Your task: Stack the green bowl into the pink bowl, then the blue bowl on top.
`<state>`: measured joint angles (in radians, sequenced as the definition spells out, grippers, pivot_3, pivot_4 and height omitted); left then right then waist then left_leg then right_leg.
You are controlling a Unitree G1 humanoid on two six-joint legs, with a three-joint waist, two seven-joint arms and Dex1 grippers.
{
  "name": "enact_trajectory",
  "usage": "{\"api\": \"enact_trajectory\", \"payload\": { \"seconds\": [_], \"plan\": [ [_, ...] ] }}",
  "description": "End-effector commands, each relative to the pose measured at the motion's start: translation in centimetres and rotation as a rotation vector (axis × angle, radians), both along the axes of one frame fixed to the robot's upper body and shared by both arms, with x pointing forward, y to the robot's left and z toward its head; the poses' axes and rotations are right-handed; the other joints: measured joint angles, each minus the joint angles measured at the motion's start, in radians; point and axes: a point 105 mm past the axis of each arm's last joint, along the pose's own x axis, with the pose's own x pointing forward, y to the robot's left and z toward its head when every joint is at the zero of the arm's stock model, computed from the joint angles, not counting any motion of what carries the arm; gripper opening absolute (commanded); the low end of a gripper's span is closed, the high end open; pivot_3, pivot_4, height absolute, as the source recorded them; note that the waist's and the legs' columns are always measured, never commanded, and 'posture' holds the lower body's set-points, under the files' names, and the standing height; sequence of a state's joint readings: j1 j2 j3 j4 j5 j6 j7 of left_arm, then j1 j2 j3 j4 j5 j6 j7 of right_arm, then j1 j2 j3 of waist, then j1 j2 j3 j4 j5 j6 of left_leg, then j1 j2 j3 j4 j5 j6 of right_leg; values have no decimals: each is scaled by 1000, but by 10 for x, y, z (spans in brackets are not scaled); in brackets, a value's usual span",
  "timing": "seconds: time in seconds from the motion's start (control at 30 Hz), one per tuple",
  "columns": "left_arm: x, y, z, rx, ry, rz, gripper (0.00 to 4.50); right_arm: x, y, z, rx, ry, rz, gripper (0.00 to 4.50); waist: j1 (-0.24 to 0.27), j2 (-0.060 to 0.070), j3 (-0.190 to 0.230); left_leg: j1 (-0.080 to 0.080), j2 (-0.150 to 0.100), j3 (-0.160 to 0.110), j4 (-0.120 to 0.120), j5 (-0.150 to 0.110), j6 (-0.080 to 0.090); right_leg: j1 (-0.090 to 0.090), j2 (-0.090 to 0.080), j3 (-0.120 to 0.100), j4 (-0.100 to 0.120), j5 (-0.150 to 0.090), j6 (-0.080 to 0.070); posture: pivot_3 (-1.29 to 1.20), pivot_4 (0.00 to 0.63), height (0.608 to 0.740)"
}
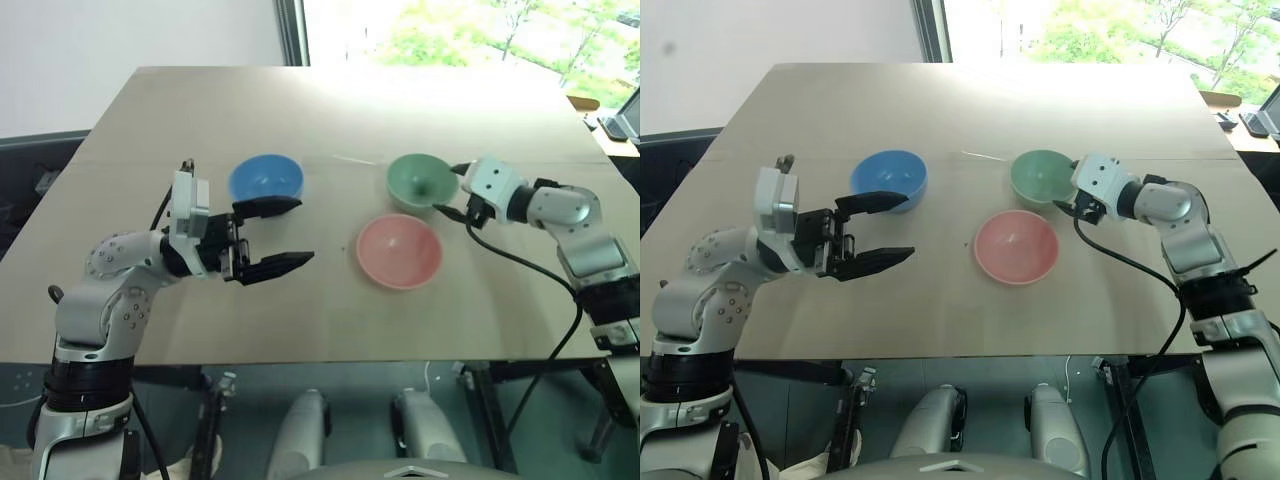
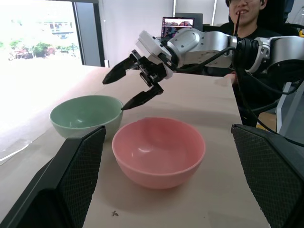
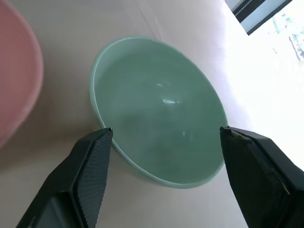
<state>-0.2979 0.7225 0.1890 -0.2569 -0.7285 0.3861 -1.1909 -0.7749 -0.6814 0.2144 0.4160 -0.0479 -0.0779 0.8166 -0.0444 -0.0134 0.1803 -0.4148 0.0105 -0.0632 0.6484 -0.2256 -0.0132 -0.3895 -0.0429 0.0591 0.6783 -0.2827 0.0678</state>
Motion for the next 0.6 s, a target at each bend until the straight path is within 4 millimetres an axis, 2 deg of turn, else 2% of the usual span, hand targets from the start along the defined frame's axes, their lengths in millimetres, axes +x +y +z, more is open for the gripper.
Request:
{"api": "enact_trajectory", "payload": {
  "seconds": [0.03,0.23,0.43,0.6],
  "plan": [
    [-6,2,10,15,-55,14,4500,0,2,0,-80,-41,59,3785,2,0,0,0,0,0,0,0,0,0,0,0,0,0,0,0,150,740],
    [-8,4,11,10,-55,29,4500,-3,8,-10,-173,-27,144,3785,3,0,0,0,0,0,0,0,0,0,0,0,0,0,0,0,150,740],
    [-11,6,13,2,-52,45,4500,-8,5,14,-131,-55,151,3785,1,0,1,0,0,0,0,0,0,0,0,0,0,0,0,0,150,740],
    [-13,6,12,0,-45,50,4500,-17,2,17,-152,-43,166,3785,5,0,1,0,0,0,0,0,0,0,0,0,0,0,0,0,150,740]
  ]
}}
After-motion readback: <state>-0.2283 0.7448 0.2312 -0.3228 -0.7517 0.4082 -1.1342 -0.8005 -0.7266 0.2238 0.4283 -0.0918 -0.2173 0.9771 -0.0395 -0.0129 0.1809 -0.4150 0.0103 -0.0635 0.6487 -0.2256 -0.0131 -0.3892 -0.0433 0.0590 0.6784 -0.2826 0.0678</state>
